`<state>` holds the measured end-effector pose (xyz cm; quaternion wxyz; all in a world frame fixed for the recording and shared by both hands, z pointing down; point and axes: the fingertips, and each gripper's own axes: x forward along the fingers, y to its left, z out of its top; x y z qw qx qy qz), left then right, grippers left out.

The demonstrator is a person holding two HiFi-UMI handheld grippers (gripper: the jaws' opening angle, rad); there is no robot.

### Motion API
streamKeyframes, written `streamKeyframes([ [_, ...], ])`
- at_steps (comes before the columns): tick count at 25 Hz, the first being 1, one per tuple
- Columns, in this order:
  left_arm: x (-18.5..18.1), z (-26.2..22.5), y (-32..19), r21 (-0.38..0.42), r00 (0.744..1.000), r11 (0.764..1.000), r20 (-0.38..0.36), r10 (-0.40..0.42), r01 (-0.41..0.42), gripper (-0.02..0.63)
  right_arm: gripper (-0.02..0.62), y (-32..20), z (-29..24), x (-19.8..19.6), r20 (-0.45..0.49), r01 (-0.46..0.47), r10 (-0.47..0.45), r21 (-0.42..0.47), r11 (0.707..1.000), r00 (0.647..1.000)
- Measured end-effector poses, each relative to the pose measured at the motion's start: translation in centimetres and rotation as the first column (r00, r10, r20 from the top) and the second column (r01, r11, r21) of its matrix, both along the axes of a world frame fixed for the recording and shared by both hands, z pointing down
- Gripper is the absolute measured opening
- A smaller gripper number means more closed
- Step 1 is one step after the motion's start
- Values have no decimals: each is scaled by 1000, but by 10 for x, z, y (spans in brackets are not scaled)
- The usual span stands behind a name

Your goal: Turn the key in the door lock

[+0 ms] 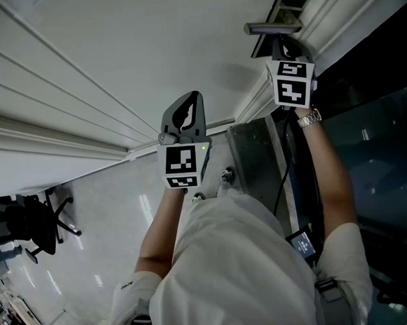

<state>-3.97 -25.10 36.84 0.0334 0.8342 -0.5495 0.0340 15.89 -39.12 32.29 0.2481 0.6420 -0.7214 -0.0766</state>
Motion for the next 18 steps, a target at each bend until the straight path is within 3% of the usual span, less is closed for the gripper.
streamKeyframes([
  [3,1,0,1,-3,1000,1000,5,-3,3,6,12,-1,2,3,187,7,0,-36,999,982],
  [5,2,1,2,-5,1000,1000,7,-5,5,6,11,-1,2,4,318,17,2,-58,998,948],
  [11,5,6,3,-19,1000,1000,22,-9,10,6,12,-3,0,7,637,47,30,-104,993,770],
  [16,6,7,4,-23,999,1000,32,-15,16,6,12,-2,0,8,751,64,46,-117,991,659],
  [18,9,5,5,-20,999,1000,36,-15,15,6,11,-1,0,10,808,77,55,-124,989,587],
])
